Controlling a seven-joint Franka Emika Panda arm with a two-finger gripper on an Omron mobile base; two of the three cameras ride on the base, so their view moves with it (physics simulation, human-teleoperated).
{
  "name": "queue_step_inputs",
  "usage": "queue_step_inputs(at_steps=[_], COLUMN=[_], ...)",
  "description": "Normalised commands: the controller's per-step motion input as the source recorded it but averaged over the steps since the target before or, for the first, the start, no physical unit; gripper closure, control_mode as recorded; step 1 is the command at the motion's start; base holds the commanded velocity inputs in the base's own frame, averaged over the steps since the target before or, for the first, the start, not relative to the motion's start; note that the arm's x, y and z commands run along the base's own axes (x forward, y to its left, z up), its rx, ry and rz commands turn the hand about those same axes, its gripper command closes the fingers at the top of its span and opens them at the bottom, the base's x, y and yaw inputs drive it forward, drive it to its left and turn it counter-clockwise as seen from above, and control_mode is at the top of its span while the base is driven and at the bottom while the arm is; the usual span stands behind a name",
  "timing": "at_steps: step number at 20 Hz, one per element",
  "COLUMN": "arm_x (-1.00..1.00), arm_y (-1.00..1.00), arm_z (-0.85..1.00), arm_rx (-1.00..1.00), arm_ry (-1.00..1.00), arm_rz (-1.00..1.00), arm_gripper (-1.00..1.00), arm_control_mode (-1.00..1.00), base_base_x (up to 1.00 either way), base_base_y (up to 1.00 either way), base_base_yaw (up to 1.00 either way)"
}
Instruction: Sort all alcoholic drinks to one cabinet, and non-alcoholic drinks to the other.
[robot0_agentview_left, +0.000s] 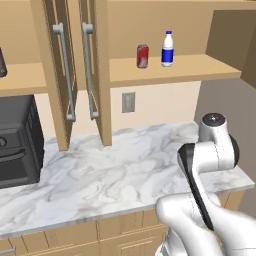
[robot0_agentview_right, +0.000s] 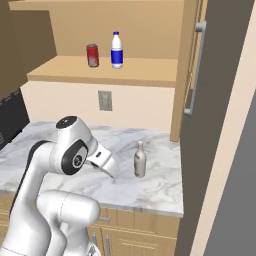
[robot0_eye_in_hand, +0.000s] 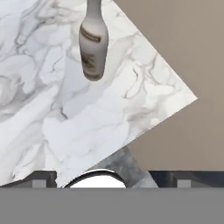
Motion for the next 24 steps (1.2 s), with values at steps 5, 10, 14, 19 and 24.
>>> queue_step_inputs(at_steps=[5, 10, 14, 19, 24], arm_x=[0.60, 0.47, 0.33, 0.37, 0.47], arm_y=[-0.22, -0.25, -0.38, -0.27, -0.05], arm_z=[0.00, -0.01, -0.01, -0.18, -0.27], arm_rx=[0.00, 0.00, 0.00, 0.00, 0.00], arm_ry=[-0.01, 0.00, 0.00, 0.02, 0.02], arm_rz=[-0.01, 0.00, 0.00, 0.00, 0.02], arm_gripper=[-1.00, -1.00, -1.00, -1.00, -1.00], arm_control_mode=[-1.00, -1.00, -1.00, -1.00, -1.00], base_base_x=[0.00, 0.00, 0.00, 0.00, 0.00], base_base_y=[0.00, 0.00, 0.00, 0.00, 0.00], base_base_yaw=[0.00, 0.00, 0.00, 0.00, 0.00])
